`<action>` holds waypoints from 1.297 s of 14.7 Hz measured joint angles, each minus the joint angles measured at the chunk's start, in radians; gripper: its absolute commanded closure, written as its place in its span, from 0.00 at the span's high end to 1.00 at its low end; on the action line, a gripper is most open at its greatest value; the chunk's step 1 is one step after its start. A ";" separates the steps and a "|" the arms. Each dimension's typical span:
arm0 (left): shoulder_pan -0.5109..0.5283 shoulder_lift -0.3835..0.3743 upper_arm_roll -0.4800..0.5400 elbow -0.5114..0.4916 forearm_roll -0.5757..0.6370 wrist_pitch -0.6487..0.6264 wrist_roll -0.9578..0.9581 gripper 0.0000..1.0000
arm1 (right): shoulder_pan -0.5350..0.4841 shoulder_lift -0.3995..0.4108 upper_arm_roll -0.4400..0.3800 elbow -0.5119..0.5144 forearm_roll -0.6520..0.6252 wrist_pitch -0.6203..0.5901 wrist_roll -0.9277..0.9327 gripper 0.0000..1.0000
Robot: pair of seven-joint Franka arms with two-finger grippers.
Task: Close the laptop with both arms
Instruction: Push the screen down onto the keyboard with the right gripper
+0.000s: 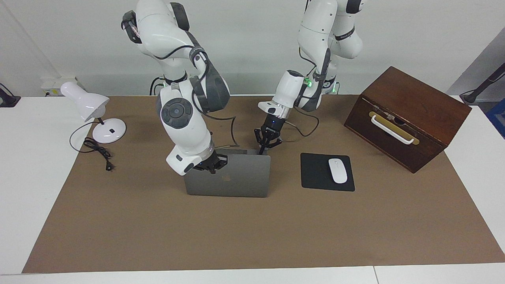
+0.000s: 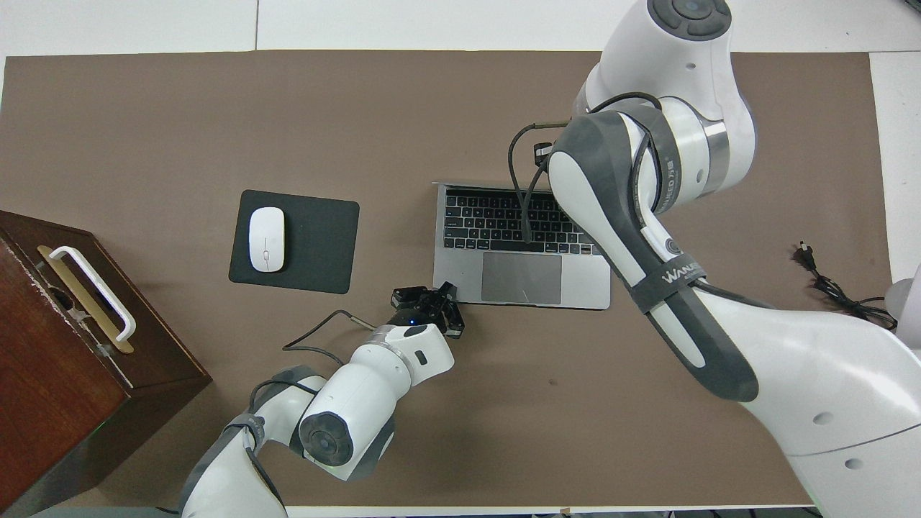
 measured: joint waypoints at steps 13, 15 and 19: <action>0.000 0.001 0.000 0.000 0.001 0.001 0.018 0.00 | 0.013 -0.059 0.001 -0.286 -0.006 0.289 -0.032 0.00; 0.000 0.001 0.000 0.000 0.001 0.001 0.020 0.00 | 0.014 -0.047 0.001 -0.293 -0.008 0.306 -0.032 0.00; 0.000 0.001 0.000 0.000 0.001 0.001 0.021 0.00 | 0.014 -0.042 0.001 -0.306 -0.009 0.323 -0.032 0.00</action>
